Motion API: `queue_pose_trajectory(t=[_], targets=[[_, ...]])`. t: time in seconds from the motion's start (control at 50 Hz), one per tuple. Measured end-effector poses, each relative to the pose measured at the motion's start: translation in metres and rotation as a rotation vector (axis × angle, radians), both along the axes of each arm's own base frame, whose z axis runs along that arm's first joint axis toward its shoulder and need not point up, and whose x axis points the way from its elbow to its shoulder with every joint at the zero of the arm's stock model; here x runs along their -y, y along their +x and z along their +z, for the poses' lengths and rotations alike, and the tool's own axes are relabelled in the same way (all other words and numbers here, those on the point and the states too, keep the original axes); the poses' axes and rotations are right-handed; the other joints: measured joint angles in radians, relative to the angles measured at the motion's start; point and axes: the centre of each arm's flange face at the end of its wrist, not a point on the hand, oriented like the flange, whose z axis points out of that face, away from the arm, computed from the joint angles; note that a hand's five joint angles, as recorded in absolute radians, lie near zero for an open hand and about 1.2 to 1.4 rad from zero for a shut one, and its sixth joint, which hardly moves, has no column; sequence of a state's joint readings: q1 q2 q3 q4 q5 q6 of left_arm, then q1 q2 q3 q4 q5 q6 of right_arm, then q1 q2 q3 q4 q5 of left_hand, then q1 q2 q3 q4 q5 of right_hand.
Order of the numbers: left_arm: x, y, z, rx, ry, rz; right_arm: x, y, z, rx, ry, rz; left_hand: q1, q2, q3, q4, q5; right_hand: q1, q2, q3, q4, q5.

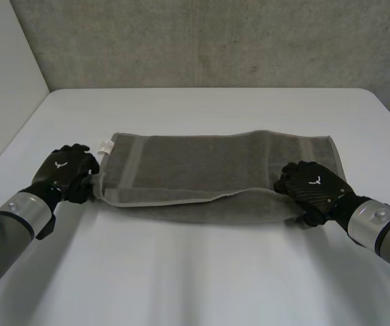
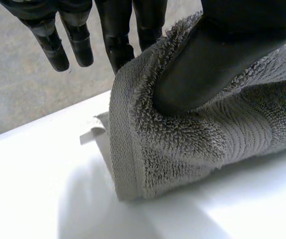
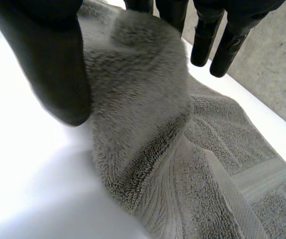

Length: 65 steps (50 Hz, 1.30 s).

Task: Fold the towel.

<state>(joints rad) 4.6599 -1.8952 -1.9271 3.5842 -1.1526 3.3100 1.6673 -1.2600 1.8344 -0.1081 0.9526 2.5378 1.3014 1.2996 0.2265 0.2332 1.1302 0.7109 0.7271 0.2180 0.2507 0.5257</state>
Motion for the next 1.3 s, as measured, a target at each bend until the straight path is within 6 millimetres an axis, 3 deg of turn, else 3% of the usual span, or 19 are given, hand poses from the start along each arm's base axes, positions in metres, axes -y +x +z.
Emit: queue_pose_trajectory(t=[0.22, 0.48, 0.58, 0.68, 0.76, 0.84, 0.9, 0.94, 1.04, 1.3], targets=[[0.001, 0.018, -0.001, 0.005, 0.057, 0.059, 0.004, -0.023, 0.003, -0.024, 0.112, -0.129, -0.001, -0.021, 0.0, 0.0, -0.02, -0.055, -0.053, 0.0, 0.0, -0.074], [0.003, 0.025, 0.0, 0.0, 0.072, 0.081, 0.019, -0.036, -0.02, -0.015, 0.167, -0.197, -0.076, -0.078, 0.0, 0.0, -0.075, -0.057, -0.052, 0.0, 0.0, -0.061], [0.003, 0.027, -0.001, -0.004, 0.078, 0.09, 0.023, -0.037, -0.021, -0.012, 0.155, -0.198, -0.185, -0.18, 0.0, 0.0, -0.184, 0.122, 0.087, 0.0, 0.0, 0.135], [0.001, 0.027, -0.003, -0.005, 0.089, 0.091, 0.028, -0.041, -0.016, -0.005, 0.104, -0.182, -0.244, -0.243, 0.0, 0.0, -0.251, 0.603, 0.569, 0.0, 0.0, 0.614], [0.0, 0.027, -0.004, -0.005, 0.094, 0.091, 0.028, -0.04, -0.012, 0.007, 0.075, -0.143, -0.254, -0.256, 0.0, 0.0, -0.263, 0.621, 0.585, 0.0, 0.0, 0.639], [-0.002, 0.027, -0.004, -0.005, 0.105, 0.089, 0.025, -0.038, -0.011, 0.025, 0.067, -0.094, -0.479, -0.476, 0.0, 0.0, -0.482, 0.621, 0.585, 0.0, 0.0, 0.64], [-0.005, 0.026, -0.004, -0.005, 0.12, 0.087, 0.022, -0.036, -0.011, 0.035, 0.073, -0.071, -0.929, -0.939, 0.0, 0.0, -0.952, 0.621, 0.585, 0.0, 0.0, 0.639], [-0.006, 0.026, -0.003, -0.005, 0.129, 0.087, 0.021, -0.036, -0.012, 0.037, 0.076, -0.066, -1.02, -1.045, 0.0, 0.0, -1.069, 0.621, 0.585, 0.0, 0.0, 0.639], [-0.009, 0.026, 0.003, -0.005, 0.136, 0.089, 0.019, -0.034, -0.013, 0.038, 0.084, -0.06, -1.027, -1.056, 0.0, 0.0, -1.079, 0.621, 0.585, 0.0, 0.0, 0.64], [-0.016, 0.024, 0.045, 0.0, 0.001, 0.077, 0.017, -0.033, -0.014, 0.034, 0.091, -0.064, -1.027, -1.056, 0.0, 0.0, -1.079, 0.621, 0.586, 0.0, 0.0, 0.64]])
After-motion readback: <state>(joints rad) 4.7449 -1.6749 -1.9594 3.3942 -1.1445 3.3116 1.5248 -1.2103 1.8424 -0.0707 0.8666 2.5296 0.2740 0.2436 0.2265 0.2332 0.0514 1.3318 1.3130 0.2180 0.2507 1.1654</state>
